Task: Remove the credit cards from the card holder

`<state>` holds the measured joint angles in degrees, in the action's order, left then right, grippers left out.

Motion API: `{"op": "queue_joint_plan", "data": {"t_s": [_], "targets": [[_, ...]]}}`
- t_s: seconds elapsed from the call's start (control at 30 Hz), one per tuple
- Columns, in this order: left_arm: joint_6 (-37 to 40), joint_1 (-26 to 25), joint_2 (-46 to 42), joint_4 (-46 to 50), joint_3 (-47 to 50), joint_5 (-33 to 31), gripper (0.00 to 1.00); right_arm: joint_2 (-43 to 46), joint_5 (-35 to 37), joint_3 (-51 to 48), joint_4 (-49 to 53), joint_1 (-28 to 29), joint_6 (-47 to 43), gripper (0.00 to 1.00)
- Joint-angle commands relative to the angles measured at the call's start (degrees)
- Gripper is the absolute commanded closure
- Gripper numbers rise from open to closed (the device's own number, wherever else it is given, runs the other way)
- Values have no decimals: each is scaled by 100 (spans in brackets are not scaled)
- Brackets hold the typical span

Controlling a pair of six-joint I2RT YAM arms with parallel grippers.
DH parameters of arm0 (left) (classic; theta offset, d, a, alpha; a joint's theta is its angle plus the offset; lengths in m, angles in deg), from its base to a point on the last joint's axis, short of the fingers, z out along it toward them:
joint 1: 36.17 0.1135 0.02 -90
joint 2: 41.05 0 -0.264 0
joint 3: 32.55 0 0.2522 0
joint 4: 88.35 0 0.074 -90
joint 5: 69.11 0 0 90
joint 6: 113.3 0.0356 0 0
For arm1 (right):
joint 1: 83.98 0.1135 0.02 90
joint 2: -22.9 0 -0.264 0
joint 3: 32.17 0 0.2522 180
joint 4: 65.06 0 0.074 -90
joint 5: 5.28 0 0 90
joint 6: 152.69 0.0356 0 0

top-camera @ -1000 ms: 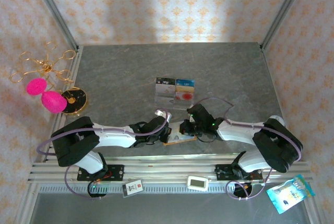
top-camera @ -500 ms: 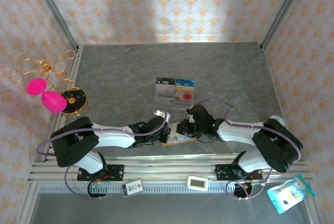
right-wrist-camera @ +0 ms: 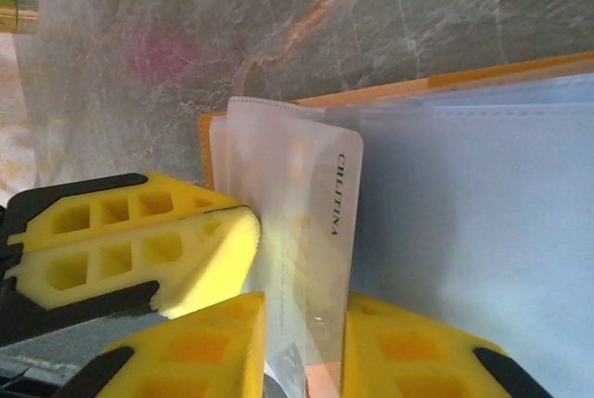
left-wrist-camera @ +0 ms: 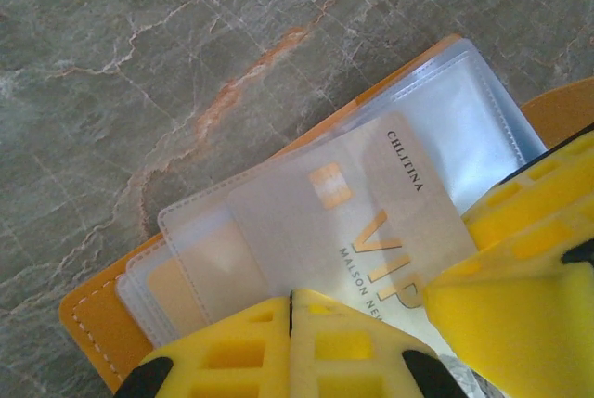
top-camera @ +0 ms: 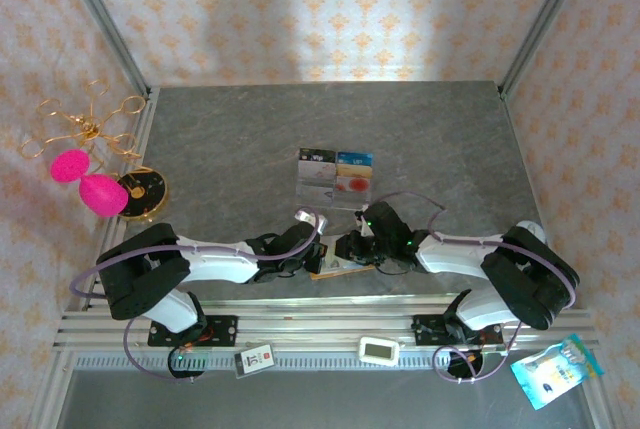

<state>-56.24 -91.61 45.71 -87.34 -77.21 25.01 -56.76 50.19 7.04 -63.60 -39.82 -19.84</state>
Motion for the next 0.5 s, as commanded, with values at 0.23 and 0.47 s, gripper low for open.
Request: {"op": "queue_joint_plan", "data": {"t_s": [0.23,0.47], "targets": [[8,80,157,512,242,149,100,217,592,135,537,128,-181,98],[49,152,76,520,268,159,100,567,1176,16,1066,55,-156,100]]}}
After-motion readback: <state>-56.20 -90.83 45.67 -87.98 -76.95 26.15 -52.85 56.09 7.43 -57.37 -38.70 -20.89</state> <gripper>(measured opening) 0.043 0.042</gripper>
